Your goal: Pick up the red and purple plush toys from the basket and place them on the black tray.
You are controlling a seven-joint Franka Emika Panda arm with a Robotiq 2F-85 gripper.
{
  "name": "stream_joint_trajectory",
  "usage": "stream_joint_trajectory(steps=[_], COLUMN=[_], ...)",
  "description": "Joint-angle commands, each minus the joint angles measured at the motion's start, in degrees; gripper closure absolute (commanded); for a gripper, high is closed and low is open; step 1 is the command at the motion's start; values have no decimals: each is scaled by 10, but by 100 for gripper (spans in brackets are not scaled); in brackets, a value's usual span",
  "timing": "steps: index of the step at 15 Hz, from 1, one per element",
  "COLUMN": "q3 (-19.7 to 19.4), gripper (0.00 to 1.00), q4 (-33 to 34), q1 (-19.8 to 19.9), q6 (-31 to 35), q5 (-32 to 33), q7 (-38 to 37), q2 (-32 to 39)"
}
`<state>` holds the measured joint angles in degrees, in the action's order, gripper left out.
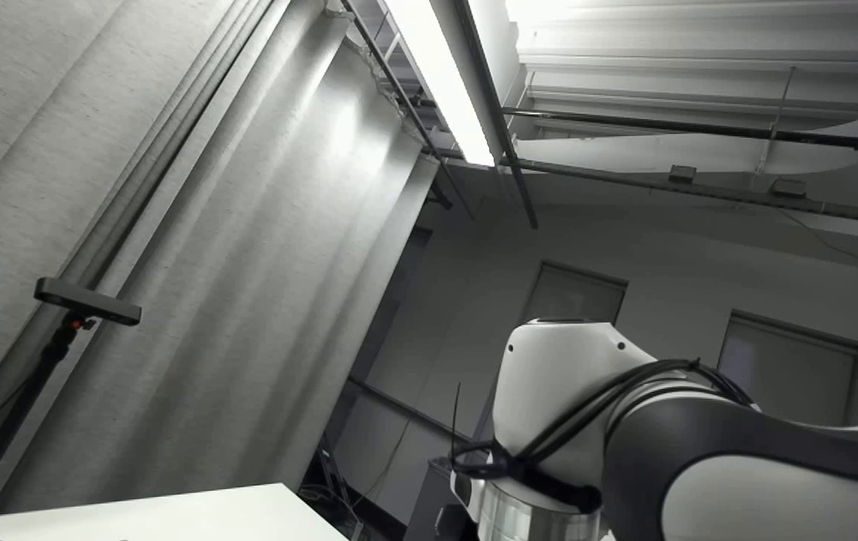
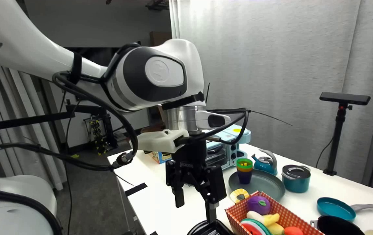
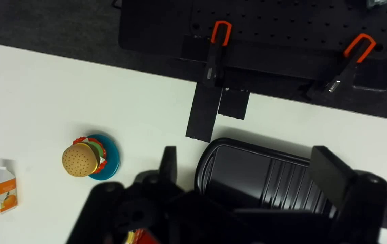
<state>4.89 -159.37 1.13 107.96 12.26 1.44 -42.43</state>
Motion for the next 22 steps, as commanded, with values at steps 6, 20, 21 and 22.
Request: stream_joint_trajectory(steps=[6, 20, 21, 22], q3=[-9, 0, 1, -1], gripper=[0, 0, 0, 0], q4=[1, 296, 330, 363], q1=[-9, -5, -4, -4], q6=[-2, -31, -32, -34], q5=[5, -2, -5, -15], q7=[-5, -13, -21, -30], q2=[1, 148, 172, 196])
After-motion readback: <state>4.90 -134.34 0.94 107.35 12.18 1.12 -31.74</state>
